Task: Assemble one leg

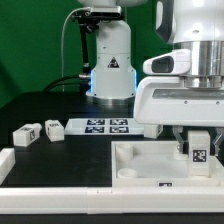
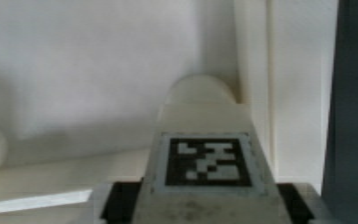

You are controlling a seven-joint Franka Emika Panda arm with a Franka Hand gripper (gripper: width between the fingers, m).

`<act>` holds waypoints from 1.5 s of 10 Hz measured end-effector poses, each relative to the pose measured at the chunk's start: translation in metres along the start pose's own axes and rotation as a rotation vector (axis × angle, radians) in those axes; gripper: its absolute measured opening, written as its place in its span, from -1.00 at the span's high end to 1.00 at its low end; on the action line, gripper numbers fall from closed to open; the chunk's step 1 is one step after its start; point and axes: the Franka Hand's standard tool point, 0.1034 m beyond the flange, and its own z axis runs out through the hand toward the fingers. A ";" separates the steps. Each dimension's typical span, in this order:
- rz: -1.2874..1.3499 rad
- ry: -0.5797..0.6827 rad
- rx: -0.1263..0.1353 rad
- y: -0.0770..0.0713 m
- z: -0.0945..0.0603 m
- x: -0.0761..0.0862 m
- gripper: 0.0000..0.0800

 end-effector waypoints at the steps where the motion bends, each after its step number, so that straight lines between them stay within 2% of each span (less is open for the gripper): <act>1: 0.025 0.000 0.000 0.000 0.000 0.000 0.28; 3: 0.106 -0.001 0.003 0.000 0.000 0.000 0.28; 7: 0.690 0.004 -0.010 0.000 0.000 -0.002 0.28; 9: 1.005 0.003 -0.008 -0.001 0.003 -0.001 0.28; 11: 1.269 -0.008 0.008 -0.002 0.004 0.003 0.28; 13: 1.405 -0.017 0.018 -0.003 0.004 0.002 0.28; 14: 1.443 -0.020 0.020 -0.004 0.004 0.001 0.05; 15: 1.415 -0.020 0.021 -0.004 0.004 0.001 0.05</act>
Offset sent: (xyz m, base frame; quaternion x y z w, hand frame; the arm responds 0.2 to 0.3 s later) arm 0.0035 -0.0162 0.0014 -0.0391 0.0278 0.3319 0.9421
